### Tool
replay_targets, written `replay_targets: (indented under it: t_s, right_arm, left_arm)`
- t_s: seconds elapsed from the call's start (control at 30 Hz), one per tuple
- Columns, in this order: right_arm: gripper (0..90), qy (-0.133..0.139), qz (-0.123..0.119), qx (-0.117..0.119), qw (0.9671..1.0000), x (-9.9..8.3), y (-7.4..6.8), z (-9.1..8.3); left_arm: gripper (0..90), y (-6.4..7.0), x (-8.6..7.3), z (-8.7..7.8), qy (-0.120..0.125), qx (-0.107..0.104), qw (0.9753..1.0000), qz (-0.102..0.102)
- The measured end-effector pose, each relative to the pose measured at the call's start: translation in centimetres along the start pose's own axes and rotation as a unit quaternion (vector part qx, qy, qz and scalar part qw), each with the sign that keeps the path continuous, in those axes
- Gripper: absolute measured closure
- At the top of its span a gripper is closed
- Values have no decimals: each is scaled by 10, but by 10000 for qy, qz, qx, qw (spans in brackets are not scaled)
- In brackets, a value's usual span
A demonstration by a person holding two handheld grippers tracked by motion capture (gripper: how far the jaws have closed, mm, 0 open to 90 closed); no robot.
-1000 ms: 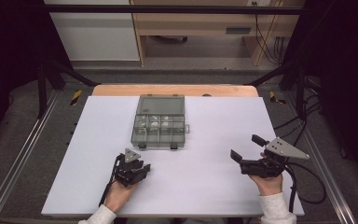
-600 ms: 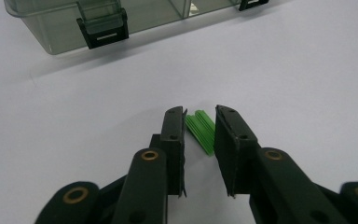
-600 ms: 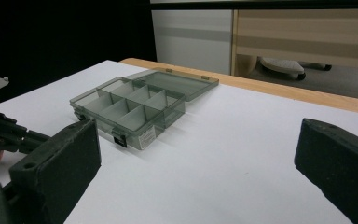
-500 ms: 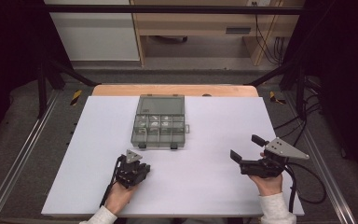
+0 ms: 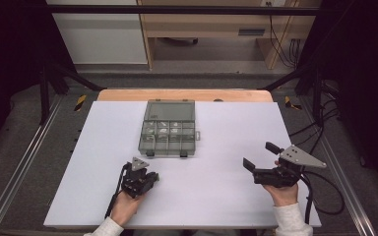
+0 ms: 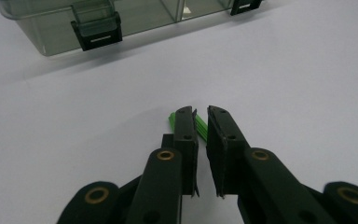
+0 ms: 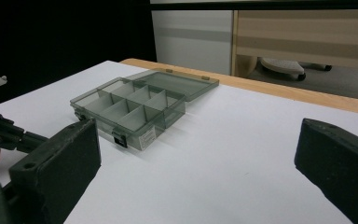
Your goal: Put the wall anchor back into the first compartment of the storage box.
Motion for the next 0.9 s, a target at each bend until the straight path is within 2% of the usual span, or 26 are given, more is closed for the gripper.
replay_targets:
  t_s: [0.07,0.33,0.57,0.7,0.77,0.8,0.9]
  right_arm:
    - [6,-3,-8,-3,10000,0,0,0]
    - [6,9,-10,5,10000,0,0,-1]
    - [6,-9,2,2,10000,0,0,0]
    - [6,3,-25,18,10000,0,1,0]
    - [5,-8,-37,20,10000,-1,1,0]
    - [5,0,-34,14,10000,0,1,0]
    - [6,20,-24,13,10000,0,1,0]
  left_arm:
    - [797,0,1,1,10,41,10000,52]
    - [765,-4,3,-3,115,162,9998,33]
    - [740,-9,1,4,-39,300,9995,61]
    - [752,-9,1,5,-38,368,9993,103]
    - [768,-8,0,5,-64,437,9989,184]
    - [775,-8,0,4,-125,495,9983,294]
    - [797,-5,0,4,-173,566,9976,360]
Point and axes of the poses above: each handheld gripper's, and its own axes: z roughly forward along the jaws, x roughly out of its top, y roughly to its right, the point moved 4 cm from there along z, roughly forward along the jaws, and after that the axes turned 7 degrees about -z, right-handed, at the moved point
